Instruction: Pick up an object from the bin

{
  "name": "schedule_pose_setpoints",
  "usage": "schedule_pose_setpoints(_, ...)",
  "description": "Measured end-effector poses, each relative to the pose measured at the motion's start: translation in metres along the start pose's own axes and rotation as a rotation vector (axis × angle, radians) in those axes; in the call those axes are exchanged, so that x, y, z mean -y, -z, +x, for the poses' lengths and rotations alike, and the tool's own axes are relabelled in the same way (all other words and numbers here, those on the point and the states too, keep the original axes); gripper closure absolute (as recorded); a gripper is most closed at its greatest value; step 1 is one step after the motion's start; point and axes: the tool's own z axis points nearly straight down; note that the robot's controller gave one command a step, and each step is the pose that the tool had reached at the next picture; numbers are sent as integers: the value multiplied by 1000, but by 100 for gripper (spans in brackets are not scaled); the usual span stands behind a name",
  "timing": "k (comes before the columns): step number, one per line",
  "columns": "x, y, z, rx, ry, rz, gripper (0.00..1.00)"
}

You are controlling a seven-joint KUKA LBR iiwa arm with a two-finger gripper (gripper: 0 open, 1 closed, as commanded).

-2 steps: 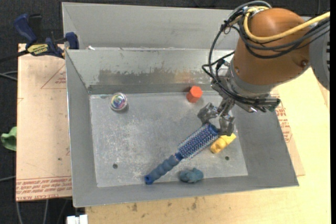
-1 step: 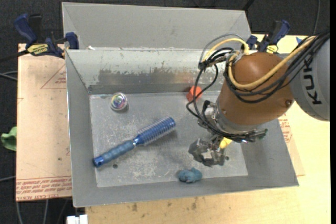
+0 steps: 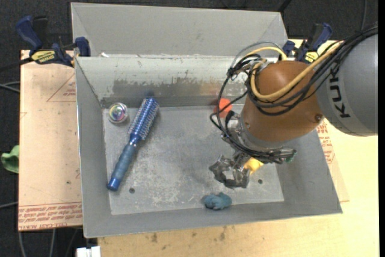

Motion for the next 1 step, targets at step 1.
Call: schedule_pose_setpoints(1, 0, 0, 0, 1, -1, 1, 0)
